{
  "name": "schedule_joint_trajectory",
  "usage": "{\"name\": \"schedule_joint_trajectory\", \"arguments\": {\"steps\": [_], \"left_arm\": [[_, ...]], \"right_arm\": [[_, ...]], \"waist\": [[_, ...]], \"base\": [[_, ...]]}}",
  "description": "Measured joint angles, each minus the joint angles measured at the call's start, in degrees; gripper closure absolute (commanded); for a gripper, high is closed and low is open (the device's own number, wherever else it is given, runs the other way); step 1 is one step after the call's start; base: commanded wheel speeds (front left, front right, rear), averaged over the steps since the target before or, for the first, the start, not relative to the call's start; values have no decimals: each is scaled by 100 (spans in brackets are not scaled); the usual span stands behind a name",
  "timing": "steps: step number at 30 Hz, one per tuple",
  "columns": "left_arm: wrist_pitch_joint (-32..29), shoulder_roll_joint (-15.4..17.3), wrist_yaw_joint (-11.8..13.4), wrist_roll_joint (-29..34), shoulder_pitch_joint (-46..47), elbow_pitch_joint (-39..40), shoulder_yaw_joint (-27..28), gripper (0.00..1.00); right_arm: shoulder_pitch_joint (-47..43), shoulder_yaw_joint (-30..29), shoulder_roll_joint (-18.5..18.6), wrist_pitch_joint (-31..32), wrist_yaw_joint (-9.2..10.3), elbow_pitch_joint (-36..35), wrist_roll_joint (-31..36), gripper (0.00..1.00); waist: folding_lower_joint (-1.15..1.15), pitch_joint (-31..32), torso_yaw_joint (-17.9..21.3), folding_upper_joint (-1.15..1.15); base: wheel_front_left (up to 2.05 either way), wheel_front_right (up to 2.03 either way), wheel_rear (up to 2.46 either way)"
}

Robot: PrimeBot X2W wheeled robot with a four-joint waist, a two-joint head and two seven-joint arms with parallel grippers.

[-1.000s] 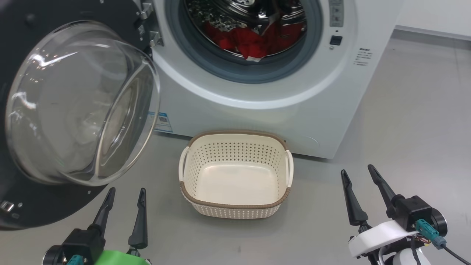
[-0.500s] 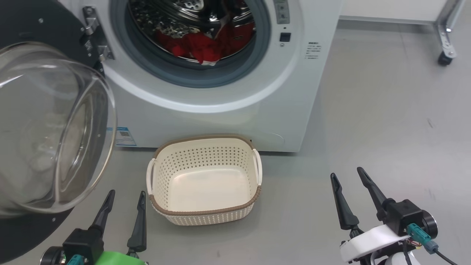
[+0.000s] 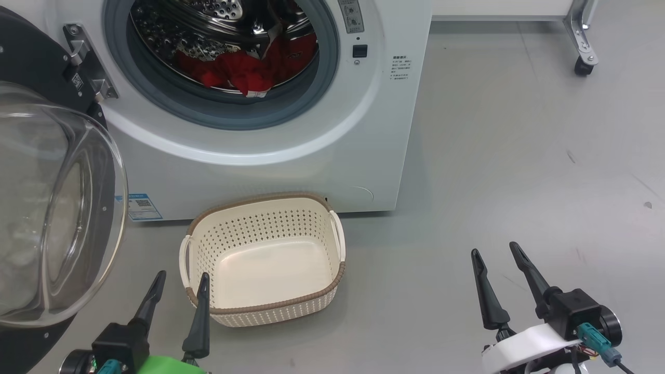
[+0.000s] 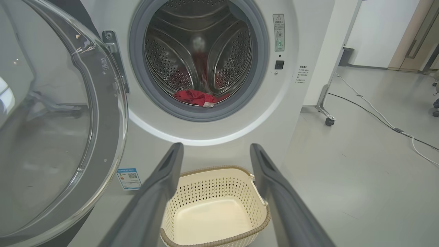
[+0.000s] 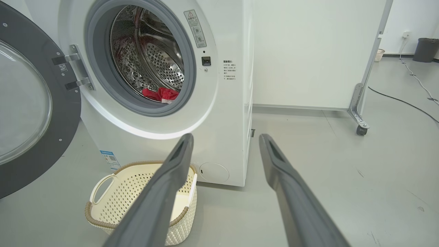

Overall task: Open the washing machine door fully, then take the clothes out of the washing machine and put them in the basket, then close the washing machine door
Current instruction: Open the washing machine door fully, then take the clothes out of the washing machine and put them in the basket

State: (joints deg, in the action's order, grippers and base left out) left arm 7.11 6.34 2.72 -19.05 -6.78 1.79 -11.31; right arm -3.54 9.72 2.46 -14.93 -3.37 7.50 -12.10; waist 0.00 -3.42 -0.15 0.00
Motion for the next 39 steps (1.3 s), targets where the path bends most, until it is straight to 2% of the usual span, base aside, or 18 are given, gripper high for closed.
{"name": "schedule_joint_trajectory", "arguments": {"steps": [22, 39], "left_arm": [[-51, 0, 54, 44, -1, 62, -14, 0], [-75, -3, 110, 101, -1, 79, -41, 0]], "right_arm": [[-56, 87, -3, 0, 102, -70, -103, 0], [-81, 123, -4, 0, 109, -70, -108, 0]], "waist": [[0, -42, 96, 0], [0, 14, 162, 0]], "base": [[0, 0, 0], [11, -11, 0]]}}
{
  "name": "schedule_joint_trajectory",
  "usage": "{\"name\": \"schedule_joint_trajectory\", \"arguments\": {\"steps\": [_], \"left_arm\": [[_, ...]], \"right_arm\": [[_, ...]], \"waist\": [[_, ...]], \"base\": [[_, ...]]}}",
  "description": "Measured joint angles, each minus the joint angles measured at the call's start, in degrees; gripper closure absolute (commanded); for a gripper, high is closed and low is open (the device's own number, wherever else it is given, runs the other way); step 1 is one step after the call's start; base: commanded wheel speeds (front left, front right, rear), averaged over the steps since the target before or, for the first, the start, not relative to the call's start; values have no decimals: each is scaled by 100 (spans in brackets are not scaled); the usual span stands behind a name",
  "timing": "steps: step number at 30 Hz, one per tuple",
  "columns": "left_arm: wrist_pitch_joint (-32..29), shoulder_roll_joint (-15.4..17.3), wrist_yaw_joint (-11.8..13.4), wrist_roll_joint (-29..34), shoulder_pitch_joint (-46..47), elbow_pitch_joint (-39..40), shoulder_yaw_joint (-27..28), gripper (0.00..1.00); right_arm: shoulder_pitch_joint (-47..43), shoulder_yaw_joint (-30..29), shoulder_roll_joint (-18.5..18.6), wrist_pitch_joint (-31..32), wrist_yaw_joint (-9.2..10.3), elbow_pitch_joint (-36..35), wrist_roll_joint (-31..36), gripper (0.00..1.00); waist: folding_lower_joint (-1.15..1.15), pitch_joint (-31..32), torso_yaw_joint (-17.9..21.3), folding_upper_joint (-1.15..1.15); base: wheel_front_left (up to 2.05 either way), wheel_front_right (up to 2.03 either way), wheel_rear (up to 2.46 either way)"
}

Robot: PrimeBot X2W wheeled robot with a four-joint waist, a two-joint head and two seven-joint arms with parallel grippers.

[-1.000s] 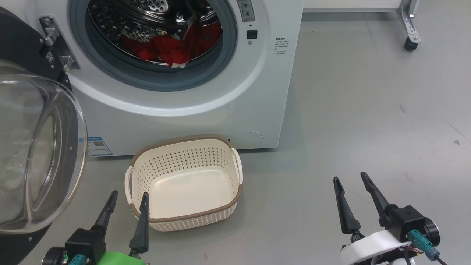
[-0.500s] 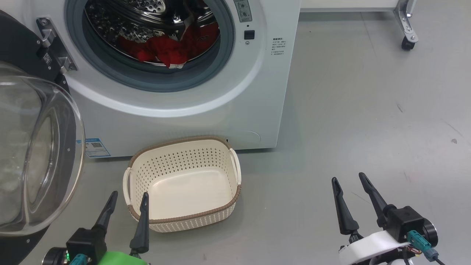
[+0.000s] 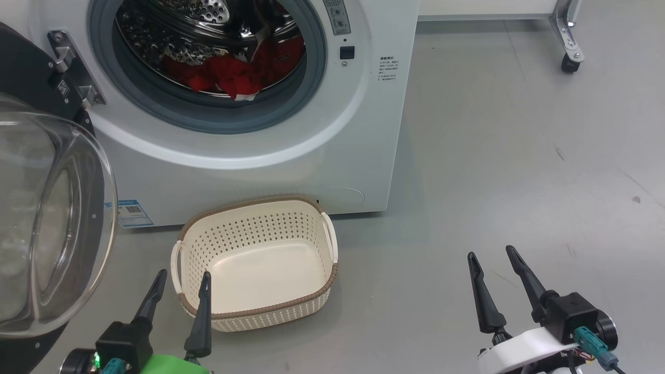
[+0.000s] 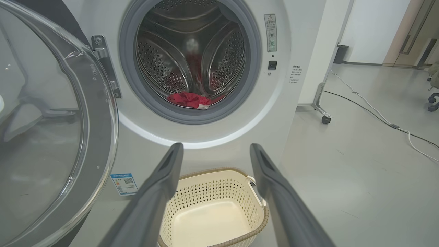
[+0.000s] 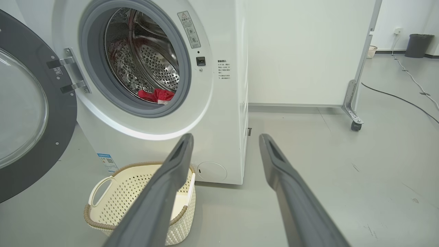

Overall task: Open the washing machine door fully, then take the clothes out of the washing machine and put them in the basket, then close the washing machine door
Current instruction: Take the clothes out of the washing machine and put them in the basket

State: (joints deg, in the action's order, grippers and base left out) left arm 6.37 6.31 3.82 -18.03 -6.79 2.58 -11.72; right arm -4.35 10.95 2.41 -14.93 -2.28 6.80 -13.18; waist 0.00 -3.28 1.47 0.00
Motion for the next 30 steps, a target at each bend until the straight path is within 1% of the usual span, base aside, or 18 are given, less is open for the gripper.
{"name": "schedule_joint_trajectory", "arguments": {"steps": [13, 23, 30], "left_arm": [[-8, -9, 51, 7, -10, 12, 1, 0], [-31, -18, 69, 13, -11, 11, 2, 0], [-77, -14, 97, 136, -13, 1, -8, 0]], "right_arm": [[-30, 20, 0, 0, 0, 1, -36, 0], [-31, 20, 0, 0, -1, 2, -41, 0], [-31, 20, 0, 0, -1, 2, -41, 0]], "waist": [[0, 6, 41, 0], [0, 12, 36, 0], [0, 9, 22, 0]], "base": [[62, -62, 0], [109, -109, 0], [115, -115, 0]]}}
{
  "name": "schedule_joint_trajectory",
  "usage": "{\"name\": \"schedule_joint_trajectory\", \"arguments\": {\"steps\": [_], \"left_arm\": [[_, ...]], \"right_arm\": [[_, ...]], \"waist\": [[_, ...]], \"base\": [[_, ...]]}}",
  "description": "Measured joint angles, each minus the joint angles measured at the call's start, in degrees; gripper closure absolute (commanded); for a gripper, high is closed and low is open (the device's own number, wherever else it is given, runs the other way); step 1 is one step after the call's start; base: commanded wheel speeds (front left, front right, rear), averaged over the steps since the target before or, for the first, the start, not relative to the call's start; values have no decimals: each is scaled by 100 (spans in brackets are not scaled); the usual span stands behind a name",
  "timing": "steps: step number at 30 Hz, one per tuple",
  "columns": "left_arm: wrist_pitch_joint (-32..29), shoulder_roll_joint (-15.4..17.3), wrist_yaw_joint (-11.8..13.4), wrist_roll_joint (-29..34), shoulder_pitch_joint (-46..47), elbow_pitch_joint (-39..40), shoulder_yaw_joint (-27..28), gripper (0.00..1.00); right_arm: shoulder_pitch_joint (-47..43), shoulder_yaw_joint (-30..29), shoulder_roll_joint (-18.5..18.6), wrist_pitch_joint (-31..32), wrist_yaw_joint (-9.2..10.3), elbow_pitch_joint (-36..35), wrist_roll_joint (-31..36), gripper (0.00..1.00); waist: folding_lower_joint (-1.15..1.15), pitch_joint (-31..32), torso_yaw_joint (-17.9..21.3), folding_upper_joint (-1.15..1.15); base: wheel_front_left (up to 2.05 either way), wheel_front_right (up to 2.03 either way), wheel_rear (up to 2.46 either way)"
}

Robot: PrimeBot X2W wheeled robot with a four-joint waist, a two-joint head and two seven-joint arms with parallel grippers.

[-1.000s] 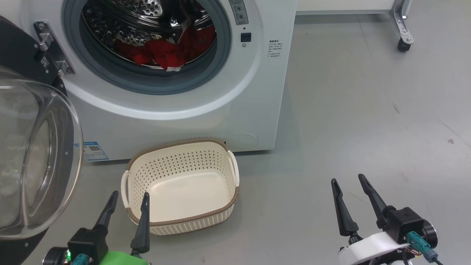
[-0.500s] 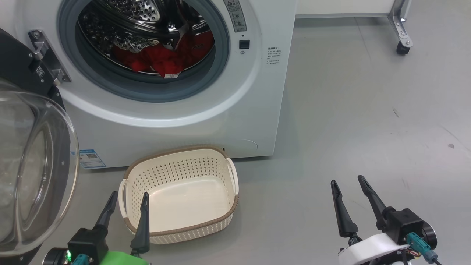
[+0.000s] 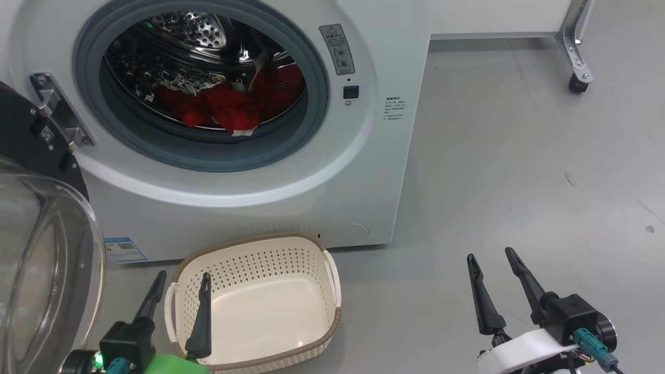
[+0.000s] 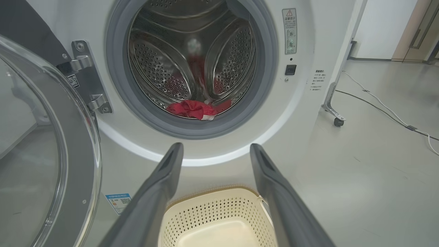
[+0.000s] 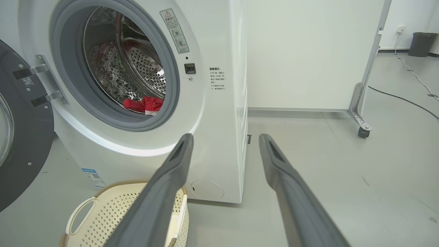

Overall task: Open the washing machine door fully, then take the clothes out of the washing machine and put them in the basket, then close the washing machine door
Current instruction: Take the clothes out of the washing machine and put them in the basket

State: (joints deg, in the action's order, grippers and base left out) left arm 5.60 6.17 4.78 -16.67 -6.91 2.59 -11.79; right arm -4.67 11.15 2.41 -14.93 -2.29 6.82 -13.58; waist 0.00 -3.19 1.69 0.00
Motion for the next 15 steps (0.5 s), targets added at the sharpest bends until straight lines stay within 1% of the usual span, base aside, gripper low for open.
{"name": "schedule_joint_trajectory", "arguments": {"steps": [7, 15], "left_arm": [[1, -1, 24, 7, 0, 2, 29, 0], [1, -5, 30, 7, 1, -7, 31, 0]], "right_arm": [[1, 0, 0, 0, 0, 5, -2, 0], [1, 8, 0, 0, -2, 26, -19, 0]], "waist": [[0, -13, -13, 0], [0, 0, -27, 0]], "base": [[86, -86, 0], [55, -55, 0]]}}
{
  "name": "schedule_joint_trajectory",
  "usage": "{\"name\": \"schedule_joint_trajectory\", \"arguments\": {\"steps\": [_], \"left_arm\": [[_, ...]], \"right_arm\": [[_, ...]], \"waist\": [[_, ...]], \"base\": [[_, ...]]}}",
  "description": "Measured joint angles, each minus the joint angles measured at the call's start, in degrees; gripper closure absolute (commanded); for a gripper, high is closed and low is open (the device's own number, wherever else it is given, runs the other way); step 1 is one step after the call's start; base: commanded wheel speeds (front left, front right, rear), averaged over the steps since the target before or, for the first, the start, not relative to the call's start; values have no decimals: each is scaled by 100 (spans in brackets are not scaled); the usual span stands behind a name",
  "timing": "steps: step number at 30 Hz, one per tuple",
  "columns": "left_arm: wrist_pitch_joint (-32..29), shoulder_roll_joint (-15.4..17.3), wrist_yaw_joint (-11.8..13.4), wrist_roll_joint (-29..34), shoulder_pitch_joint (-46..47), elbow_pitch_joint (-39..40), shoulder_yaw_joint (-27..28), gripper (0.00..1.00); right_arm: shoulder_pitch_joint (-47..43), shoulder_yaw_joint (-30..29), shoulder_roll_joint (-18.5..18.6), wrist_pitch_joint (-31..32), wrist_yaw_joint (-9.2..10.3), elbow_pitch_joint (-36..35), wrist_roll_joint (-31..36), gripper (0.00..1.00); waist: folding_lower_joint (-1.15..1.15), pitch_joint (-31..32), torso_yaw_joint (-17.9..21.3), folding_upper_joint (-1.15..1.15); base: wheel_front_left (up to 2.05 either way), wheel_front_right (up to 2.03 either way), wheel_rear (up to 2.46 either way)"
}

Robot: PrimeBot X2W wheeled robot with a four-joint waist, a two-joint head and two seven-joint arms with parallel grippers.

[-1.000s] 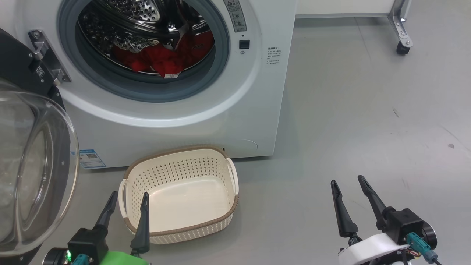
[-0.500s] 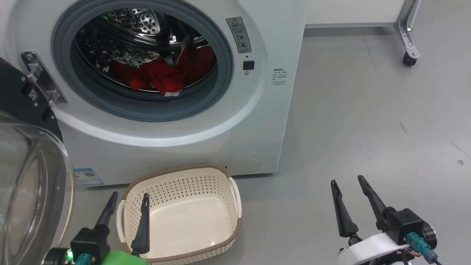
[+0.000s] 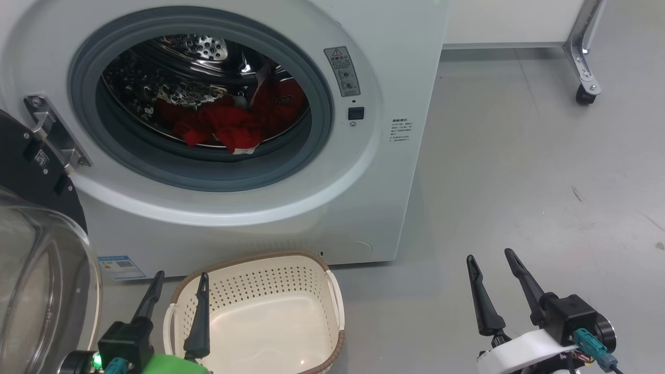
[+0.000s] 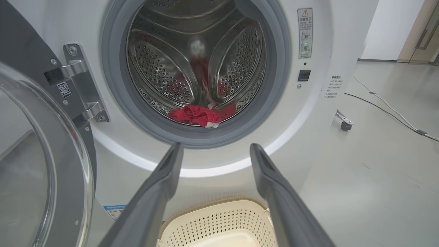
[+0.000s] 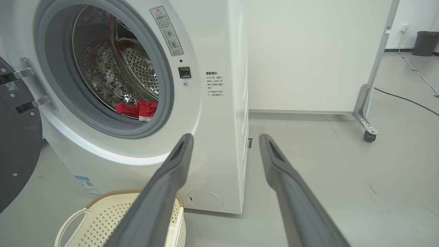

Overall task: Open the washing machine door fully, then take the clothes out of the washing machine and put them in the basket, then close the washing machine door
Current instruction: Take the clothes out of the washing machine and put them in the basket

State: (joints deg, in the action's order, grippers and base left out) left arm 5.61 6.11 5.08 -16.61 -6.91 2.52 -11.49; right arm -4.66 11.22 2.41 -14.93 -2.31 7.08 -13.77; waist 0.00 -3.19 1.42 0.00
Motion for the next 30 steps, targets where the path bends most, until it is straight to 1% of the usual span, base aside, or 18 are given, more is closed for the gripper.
{"name": "schedule_joint_trajectory", "arguments": {"steps": [8, 22, 30], "left_arm": [[0, -4, 1, 0, 0, -24, -4, 0], [0, -13, 18, 0, -1, -69, -37, 0], [-8, -21, 0, -4, 4, -75, -123, 0]], "right_arm": [[-1, -1, 0, 0, -5, 20, 0, 0], [-1, 0, 0, 0, -7, 26, 1, 0], [0, -1, 0, 0, -7, -67, 2, 0]], "waist": [[0, 17, -21, 0], [0, -9, -54, 0], [0, -200, -60, 0]], "base": [[25, -25, 0], [1, -1, 0], [0, 0, 0]]}}
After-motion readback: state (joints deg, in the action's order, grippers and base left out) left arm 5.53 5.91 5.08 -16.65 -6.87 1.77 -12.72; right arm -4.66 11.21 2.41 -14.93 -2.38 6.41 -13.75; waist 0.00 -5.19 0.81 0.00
